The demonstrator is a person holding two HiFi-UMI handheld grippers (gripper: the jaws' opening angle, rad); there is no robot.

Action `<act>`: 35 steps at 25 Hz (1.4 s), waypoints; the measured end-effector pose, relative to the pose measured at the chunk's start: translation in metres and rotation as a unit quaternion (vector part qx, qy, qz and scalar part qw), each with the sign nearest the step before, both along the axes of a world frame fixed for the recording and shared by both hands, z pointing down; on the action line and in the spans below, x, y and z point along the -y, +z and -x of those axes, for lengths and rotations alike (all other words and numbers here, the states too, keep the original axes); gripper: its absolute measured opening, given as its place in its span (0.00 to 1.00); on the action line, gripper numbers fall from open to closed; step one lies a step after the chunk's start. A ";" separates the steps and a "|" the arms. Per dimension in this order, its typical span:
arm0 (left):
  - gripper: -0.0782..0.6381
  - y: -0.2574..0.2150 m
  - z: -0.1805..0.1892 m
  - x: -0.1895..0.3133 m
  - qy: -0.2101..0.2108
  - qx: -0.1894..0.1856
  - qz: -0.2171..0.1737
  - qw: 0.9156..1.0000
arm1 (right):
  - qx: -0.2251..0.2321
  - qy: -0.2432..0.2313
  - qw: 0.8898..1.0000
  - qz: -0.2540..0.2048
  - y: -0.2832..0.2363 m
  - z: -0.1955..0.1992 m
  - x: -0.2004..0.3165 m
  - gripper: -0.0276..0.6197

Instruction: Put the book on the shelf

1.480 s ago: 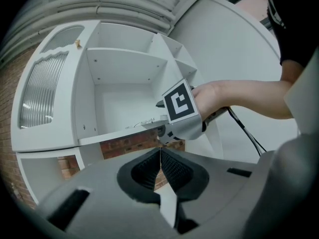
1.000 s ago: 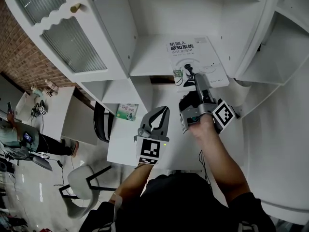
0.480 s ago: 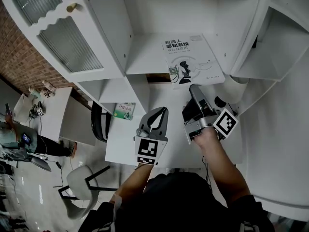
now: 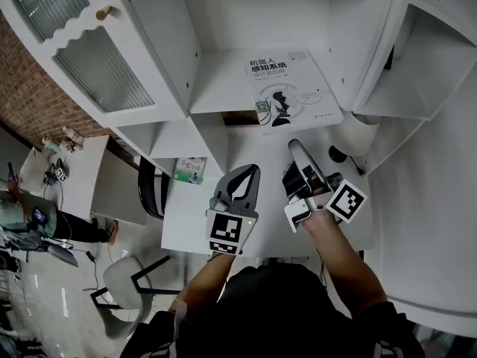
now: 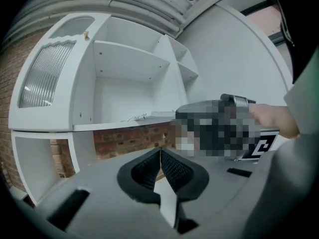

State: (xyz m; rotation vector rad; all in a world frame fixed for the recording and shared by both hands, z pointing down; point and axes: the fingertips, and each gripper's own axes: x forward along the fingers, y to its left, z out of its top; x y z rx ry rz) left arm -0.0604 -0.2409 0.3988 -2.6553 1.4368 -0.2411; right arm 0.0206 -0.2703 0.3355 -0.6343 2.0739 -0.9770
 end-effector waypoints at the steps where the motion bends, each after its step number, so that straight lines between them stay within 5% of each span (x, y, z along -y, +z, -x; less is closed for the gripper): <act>1: 0.13 0.000 -0.001 -0.001 0.001 0.000 0.000 1.000 | -0.012 -0.003 1.000 -0.009 -0.001 0.001 -0.003 0.11; 6: 0.13 0.005 -0.001 -0.004 0.002 0.000 0.006 1.000 | -0.091 0.018 0.994 -0.057 -0.002 0.001 -0.013 0.10; 15: 0.13 0.004 -0.012 -0.013 0.018 -0.004 0.000 1.000 | -0.238 0.063 0.959 -0.138 0.002 0.003 -0.032 0.10; 19: 0.13 0.002 -0.021 -0.020 0.028 -0.005 -0.011 1.000 | -0.247 0.067 0.954 -0.158 0.004 0.000 -0.039 0.10; 27: 0.13 0.011 -0.025 -0.032 0.037 -0.006 -0.004 0.999 | -0.333 0.076 0.916 -0.209 0.022 0.004 -0.060 0.10; 35: 0.13 0.016 -0.024 -0.038 0.037 -0.007 0.004 0.999 | -0.342 0.071 0.908 -0.231 0.030 0.004 -0.075 0.10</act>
